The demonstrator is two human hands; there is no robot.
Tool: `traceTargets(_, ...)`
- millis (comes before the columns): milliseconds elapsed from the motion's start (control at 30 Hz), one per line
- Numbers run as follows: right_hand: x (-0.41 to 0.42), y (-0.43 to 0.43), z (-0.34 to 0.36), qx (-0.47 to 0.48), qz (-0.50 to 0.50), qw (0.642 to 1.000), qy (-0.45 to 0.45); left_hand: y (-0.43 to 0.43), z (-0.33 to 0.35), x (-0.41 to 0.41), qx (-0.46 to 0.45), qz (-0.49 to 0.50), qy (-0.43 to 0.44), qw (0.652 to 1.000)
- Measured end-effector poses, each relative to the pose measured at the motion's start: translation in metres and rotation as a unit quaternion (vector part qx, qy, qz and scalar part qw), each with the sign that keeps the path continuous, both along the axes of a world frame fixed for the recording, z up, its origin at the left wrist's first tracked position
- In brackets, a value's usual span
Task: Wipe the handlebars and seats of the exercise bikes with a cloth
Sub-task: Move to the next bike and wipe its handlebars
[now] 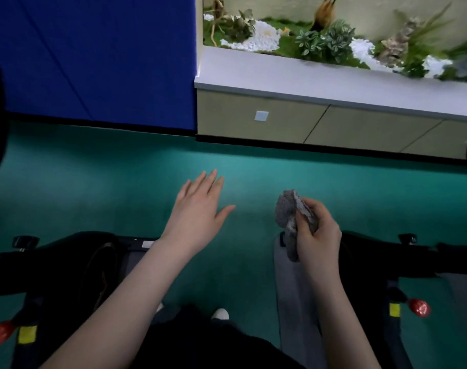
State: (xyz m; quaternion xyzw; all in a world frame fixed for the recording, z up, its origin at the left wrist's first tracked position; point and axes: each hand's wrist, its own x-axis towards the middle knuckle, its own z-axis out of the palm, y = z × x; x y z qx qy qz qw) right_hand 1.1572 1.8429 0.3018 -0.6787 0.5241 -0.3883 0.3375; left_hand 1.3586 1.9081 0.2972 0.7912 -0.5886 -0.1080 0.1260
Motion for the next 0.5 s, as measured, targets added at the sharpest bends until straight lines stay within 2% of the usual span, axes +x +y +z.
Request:
traceTargets(233,-0.012,-0.037,-0.005,0.008,-0.006,1.0,0.015,-0.032,-0.008,-0.015,0.019,-0.016,0.008,1.0)
traceTargets(500,0.017,-0.106,-0.022,0.015,-0.007,0.998,0.062,-0.093,-0.034,0.022,0.033,-0.002,0.063,0.997)
